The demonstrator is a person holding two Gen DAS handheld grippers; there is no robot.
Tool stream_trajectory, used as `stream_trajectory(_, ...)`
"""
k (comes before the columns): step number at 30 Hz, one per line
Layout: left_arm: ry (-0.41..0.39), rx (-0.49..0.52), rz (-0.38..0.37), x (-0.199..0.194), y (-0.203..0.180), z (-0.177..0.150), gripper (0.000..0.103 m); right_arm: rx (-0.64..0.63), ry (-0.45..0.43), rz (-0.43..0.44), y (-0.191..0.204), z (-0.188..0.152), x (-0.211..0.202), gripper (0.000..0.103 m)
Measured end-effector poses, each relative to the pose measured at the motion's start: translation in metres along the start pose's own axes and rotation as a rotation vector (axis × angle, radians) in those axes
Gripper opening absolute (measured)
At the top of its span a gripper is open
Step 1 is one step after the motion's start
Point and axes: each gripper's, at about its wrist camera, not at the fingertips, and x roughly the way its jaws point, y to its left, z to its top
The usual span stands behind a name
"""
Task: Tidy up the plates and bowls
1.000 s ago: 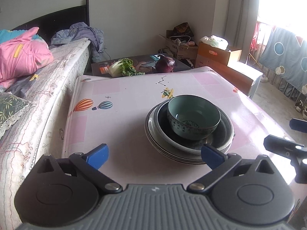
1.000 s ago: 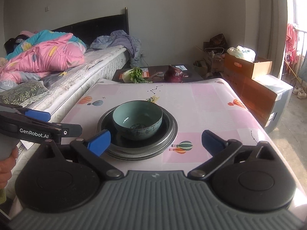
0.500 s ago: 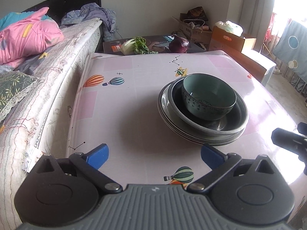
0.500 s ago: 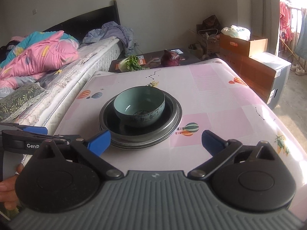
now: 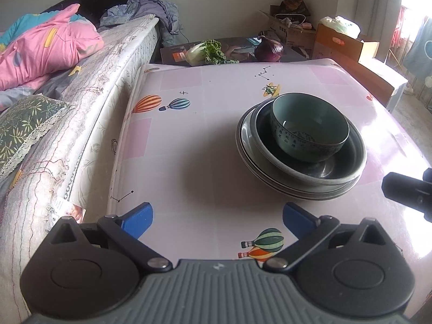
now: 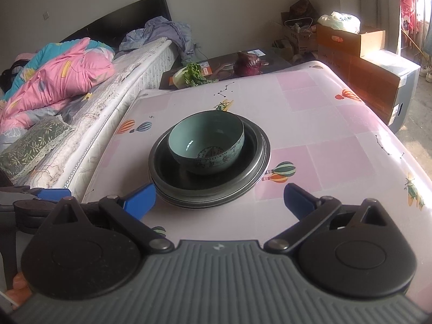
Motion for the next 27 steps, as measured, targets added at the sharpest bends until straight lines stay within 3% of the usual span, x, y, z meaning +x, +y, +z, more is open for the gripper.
stream_trajectory(6, 0.008, -0.008, 0.005, -0.002, 0.000, 0.001, 0.103, -0.021, 0.006, 0.010, 0.005, 0.003, 0.005, 0.102)
stream_trajectory(18, 0.013, -0.017, -0.001, -0.002, 0.005, 0.001, 0.103, -0.094, 0.005, -0.071, 0.010, -0.005, 0.012, 0.102)
stream_trajectory(27, 0.010, -0.013, -0.002, -0.002, 0.004, 0.001, 0.103, -0.079, 0.021, -0.081, 0.006, -0.006, 0.017, 0.102)
